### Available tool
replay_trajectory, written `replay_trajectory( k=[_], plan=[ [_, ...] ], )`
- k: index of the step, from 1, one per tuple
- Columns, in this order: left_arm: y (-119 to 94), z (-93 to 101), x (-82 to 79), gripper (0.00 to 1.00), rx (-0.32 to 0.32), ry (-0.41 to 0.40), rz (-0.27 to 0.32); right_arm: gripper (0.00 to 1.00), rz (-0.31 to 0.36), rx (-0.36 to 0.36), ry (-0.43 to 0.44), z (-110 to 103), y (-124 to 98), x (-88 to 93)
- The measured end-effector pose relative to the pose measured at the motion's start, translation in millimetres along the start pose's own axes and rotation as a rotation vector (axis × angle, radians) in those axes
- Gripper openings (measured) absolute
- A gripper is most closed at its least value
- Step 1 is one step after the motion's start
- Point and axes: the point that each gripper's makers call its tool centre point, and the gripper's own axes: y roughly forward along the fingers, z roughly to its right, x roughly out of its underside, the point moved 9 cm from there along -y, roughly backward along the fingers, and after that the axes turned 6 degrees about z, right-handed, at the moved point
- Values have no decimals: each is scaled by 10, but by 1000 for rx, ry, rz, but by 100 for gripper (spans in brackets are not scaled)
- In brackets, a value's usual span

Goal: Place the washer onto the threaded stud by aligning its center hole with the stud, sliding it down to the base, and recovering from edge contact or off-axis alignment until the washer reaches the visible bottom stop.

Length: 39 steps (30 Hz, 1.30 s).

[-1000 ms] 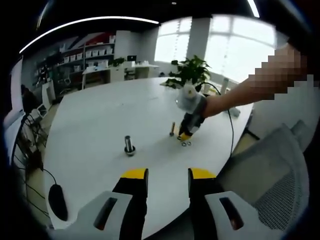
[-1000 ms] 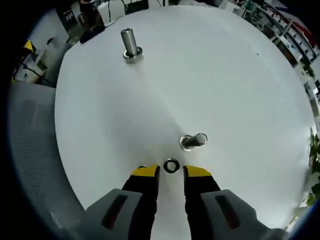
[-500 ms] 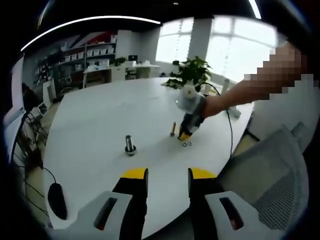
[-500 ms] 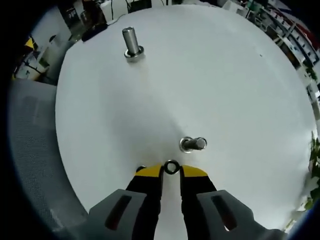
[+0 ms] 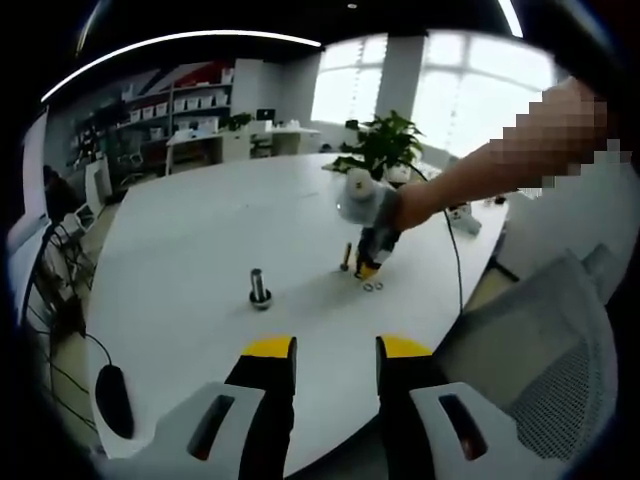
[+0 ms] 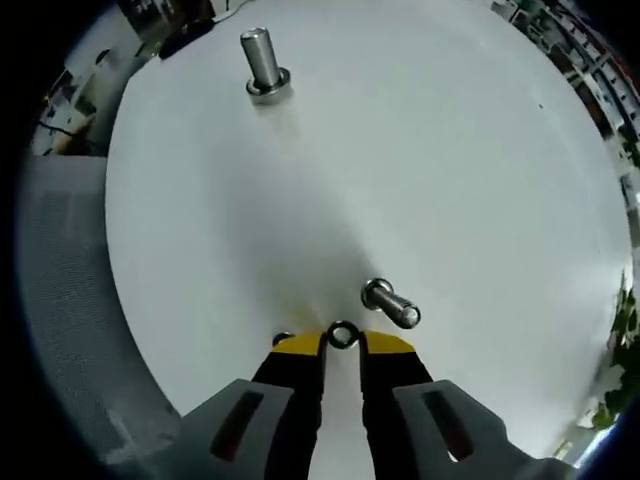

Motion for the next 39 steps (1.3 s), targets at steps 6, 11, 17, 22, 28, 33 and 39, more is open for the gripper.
replay_trajectory(
  k=[6,11,17,22,28,33,39],
  plan=[
    [-1,-5,6,30,-1,-3,-1,13,64,-6,45,21,1,63],
    [2,-3,6,30,0,-2,-4,13,54,8,-1,-7,-4,38],
    [2,-5,8,30,-1,-1,-8,13,93,24,16,-16,-14,88],
    [-2,-9,9,30,-4,-3,-6,13,116,18,93,-9,-23,135],
    [-6,-11,11,30,-8,1,-6,13,112,30,74,-71,-66,194],
    [-7,-9,10,30,-11,8,-6,13,194,88,81,-11,-211,162],
    [-1,-1,6,30,-7,14,-8,13,236,131,33,27,-378,131]
  ],
)
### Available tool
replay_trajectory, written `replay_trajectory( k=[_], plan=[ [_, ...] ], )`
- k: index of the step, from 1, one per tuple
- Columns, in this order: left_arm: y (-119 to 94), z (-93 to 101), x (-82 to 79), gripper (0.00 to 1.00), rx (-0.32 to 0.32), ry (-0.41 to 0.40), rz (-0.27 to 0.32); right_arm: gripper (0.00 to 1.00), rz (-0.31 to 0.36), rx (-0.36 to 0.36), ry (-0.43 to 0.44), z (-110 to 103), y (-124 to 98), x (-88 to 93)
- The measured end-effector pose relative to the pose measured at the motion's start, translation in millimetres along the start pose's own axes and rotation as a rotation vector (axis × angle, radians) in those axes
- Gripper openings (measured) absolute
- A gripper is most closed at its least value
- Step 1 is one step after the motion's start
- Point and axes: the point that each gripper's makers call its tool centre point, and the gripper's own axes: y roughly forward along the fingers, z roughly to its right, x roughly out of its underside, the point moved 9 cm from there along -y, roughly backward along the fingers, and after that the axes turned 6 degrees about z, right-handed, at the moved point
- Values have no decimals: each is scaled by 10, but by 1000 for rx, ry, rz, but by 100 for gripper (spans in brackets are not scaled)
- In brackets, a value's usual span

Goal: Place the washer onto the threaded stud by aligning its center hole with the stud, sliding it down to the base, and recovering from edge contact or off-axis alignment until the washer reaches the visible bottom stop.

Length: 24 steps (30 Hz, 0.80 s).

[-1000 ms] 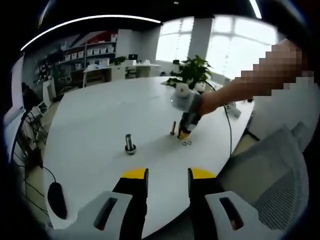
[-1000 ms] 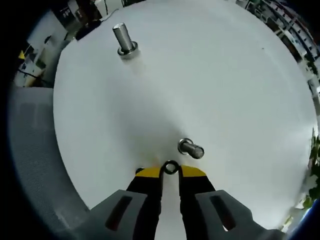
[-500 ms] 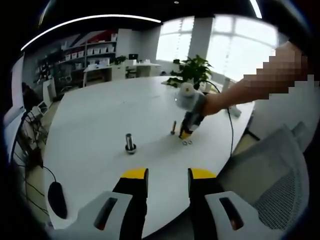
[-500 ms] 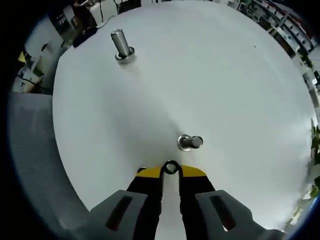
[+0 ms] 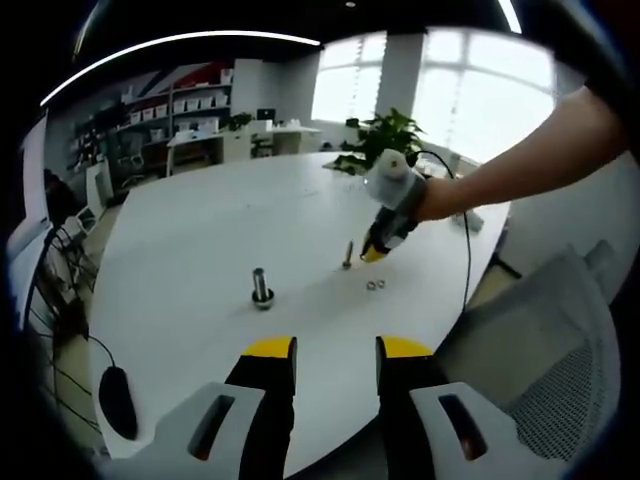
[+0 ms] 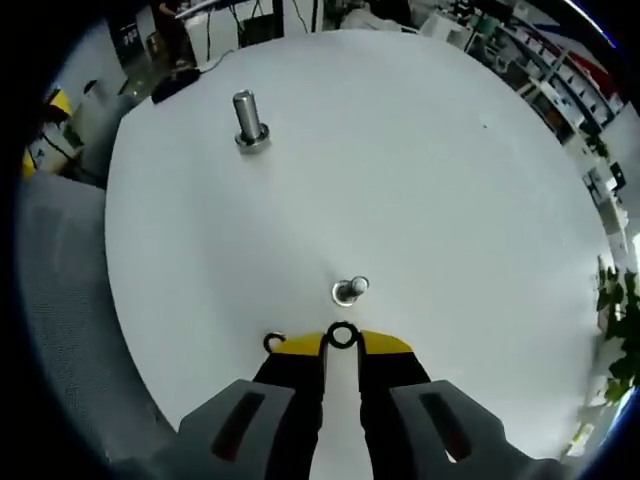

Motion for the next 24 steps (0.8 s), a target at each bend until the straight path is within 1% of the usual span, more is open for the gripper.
replay_trajectory(
  k=[4,6,9,13,19,24],
  plan=[
    [4,9,2,30,4,6,-3,13,22,6,12,23,-63,-16],
    [4,10,1,30,4,8,-3,13,28,11,1,22,-98,-30],
    [4,11,3,29,4,9,-5,13,59,36,-27,53,-152,-63],
    [4,15,4,29,5,14,-8,13,84,45,-34,66,-192,-132],
    [5,10,6,29,5,12,-9,13,99,40,-92,19,-162,-247],
    [5,4,19,30,2,8,-14,14,90,27,-105,24,-102,-294]
  ],
)
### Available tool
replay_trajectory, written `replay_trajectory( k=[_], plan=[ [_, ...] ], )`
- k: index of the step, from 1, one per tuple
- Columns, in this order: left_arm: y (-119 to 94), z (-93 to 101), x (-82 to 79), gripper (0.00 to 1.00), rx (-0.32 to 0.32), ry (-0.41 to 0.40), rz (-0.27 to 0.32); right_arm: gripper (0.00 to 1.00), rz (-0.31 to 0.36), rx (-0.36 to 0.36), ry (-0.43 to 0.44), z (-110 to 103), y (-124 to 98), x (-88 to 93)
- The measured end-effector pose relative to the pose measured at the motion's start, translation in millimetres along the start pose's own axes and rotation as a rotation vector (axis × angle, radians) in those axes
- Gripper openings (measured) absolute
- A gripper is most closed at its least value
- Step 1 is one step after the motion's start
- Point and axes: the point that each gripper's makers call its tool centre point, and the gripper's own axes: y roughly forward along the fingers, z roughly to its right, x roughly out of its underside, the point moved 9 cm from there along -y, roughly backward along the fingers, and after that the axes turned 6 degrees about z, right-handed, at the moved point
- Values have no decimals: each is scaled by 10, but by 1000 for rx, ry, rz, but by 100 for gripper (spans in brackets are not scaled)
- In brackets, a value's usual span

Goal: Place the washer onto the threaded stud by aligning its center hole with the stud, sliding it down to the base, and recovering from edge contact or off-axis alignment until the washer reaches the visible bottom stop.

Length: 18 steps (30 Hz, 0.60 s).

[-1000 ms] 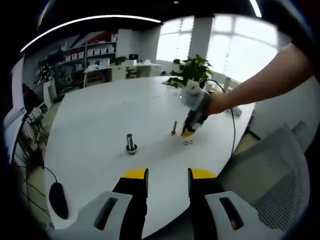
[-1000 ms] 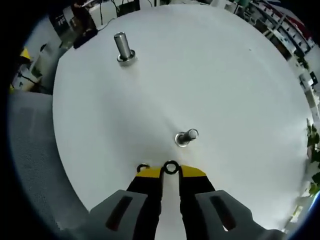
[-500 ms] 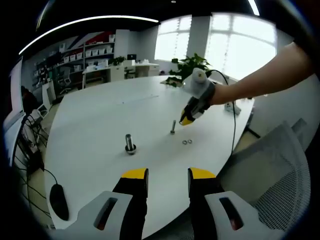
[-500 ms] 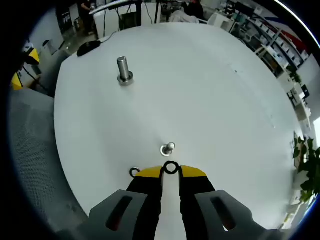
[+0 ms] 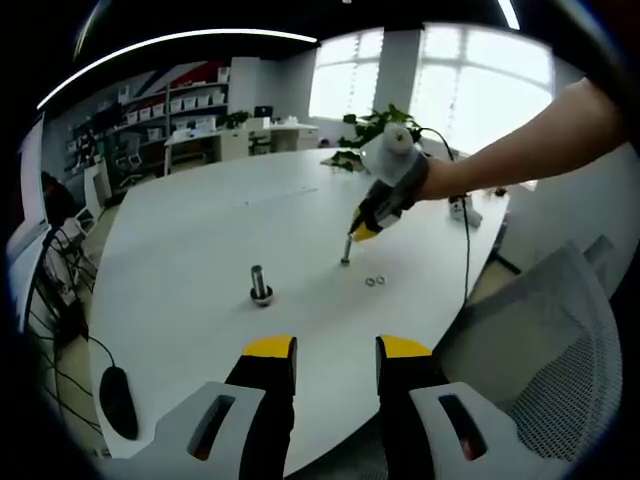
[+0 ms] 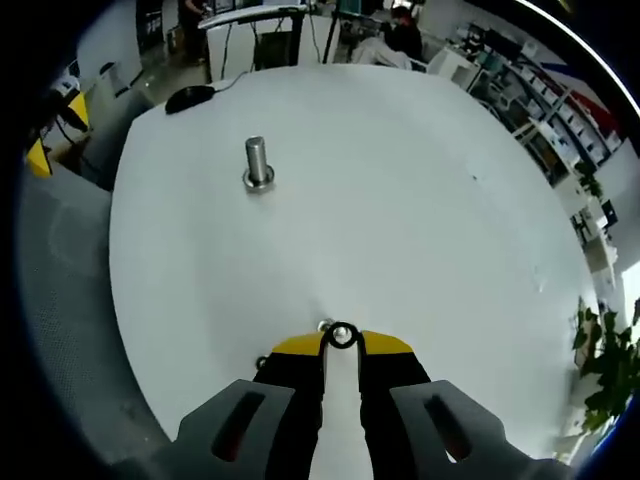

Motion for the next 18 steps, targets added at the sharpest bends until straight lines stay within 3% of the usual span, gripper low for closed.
replay_trajectory(
  k=[18],
  plan=[
    [5,-19,14,29,-3,-16,-9,14,-57,-43,12,36,234,39]
  ],
)
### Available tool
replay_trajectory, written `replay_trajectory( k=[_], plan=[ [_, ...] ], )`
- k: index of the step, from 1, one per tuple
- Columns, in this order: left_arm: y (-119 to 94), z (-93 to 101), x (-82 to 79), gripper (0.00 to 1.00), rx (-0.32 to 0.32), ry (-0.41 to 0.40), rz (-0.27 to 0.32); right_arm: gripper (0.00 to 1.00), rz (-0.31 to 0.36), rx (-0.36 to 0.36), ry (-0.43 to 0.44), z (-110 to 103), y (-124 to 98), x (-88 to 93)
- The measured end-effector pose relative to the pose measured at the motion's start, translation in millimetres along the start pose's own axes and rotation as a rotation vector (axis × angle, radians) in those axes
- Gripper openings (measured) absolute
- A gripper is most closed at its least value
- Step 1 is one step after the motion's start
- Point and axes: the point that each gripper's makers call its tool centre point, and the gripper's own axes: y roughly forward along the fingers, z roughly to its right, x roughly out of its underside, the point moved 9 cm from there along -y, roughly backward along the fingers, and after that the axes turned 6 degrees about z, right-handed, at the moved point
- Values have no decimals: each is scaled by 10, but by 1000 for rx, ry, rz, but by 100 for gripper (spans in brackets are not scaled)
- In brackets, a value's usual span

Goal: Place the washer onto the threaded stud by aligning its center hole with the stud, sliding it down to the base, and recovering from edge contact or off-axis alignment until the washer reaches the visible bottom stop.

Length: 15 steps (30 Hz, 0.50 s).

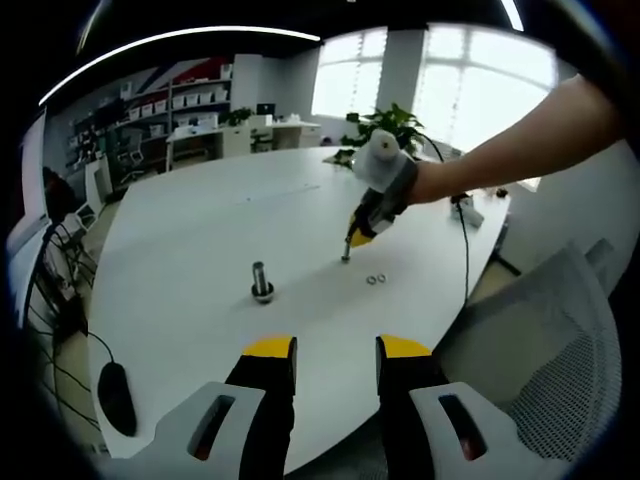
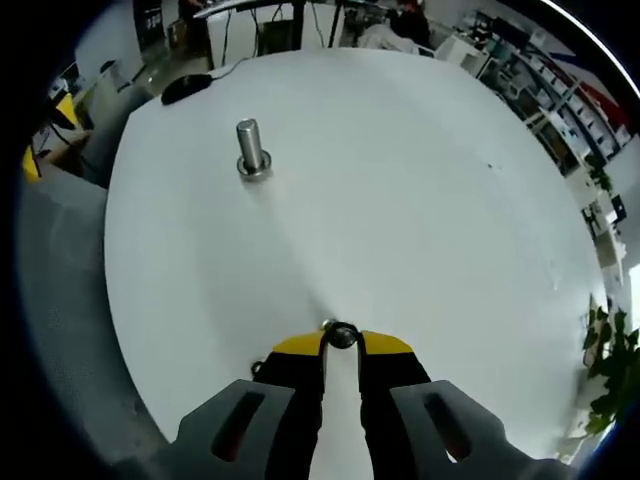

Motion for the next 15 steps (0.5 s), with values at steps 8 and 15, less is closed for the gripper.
replay_trajectory(
  k=[8,15],
  plan=[
    [-1,-22,12,29,-5,-23,-2,14,-36,-29,24,-33,183,73],
    [7,-19,25,30,-1,-27,-13,14,-45,-36,54,-33,255,94]
  ],
)
